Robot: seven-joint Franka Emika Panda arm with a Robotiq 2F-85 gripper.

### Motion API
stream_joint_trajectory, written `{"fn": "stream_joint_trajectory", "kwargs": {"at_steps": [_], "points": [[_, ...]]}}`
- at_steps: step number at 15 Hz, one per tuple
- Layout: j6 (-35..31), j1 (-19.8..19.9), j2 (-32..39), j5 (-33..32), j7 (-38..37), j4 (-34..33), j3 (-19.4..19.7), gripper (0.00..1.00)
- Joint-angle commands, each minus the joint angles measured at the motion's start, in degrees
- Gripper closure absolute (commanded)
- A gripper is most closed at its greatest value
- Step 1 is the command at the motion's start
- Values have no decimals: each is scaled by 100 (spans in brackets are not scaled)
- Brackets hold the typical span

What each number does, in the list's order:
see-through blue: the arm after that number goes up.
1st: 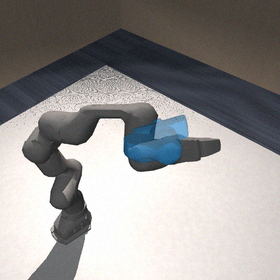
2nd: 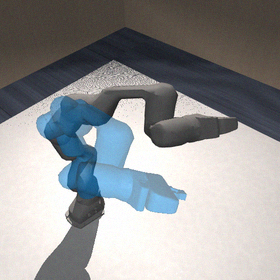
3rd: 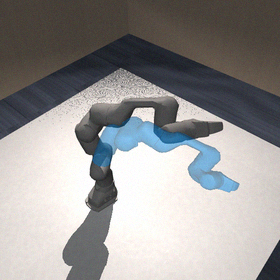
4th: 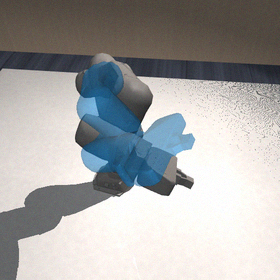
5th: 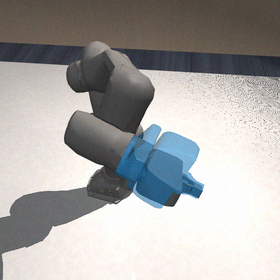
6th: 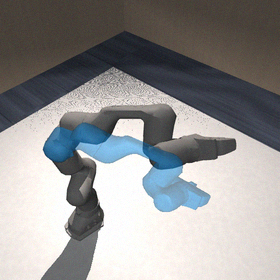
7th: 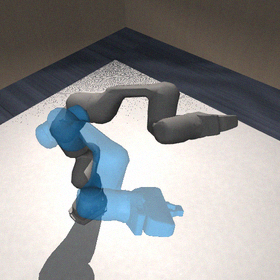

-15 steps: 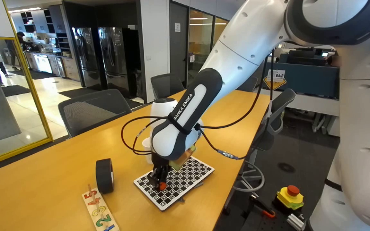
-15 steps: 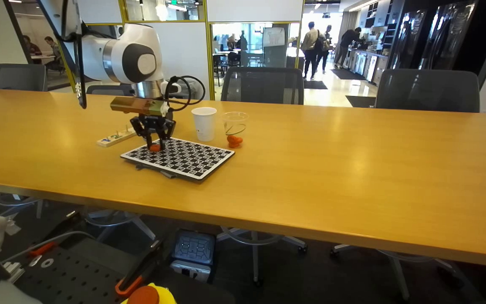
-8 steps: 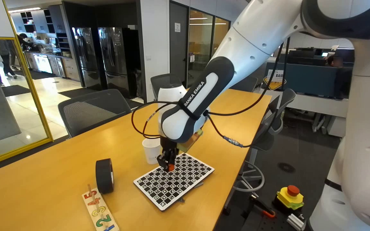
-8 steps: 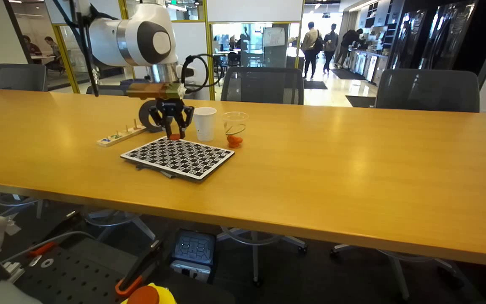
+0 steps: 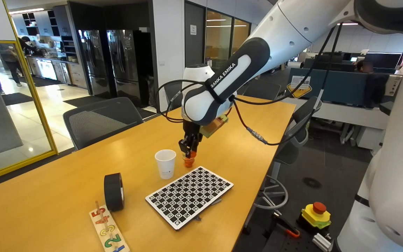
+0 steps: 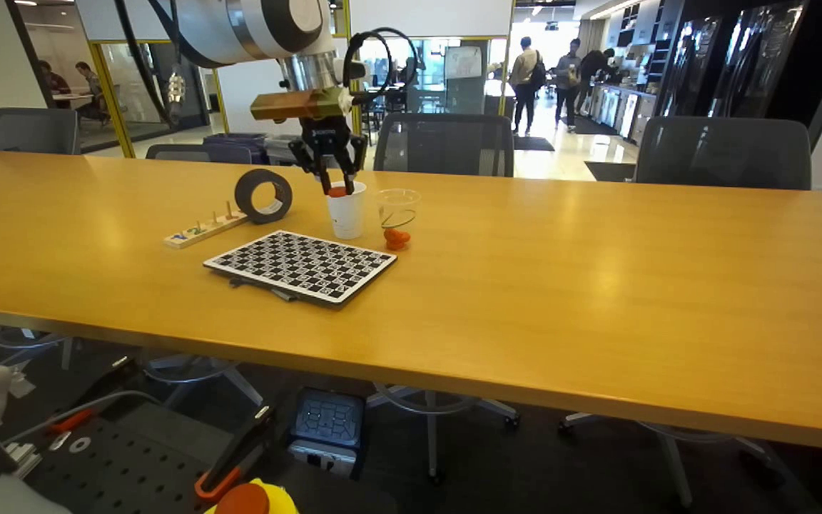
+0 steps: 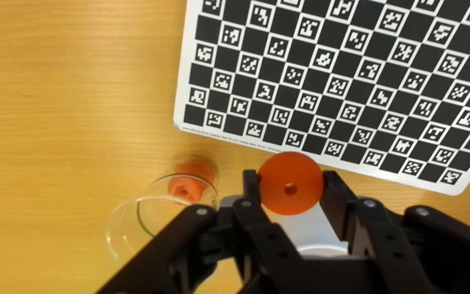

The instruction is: Put the orange rings inside the clear cup. put the blue ring inside the white cup

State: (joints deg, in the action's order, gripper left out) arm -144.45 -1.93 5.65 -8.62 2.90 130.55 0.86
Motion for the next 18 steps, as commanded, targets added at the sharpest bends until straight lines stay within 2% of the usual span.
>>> {"fn": "stream_joint_trajectory", "kwargs": {"at_steps": [1, 9, 18], "points": [[45, 191, 193, 24, 196, -447, 59, 79], [97, 448, 941, 201, 457, -1337, 82, 79], [94, 598, 1413, 335, 575, -1766, 63, 79]]}}
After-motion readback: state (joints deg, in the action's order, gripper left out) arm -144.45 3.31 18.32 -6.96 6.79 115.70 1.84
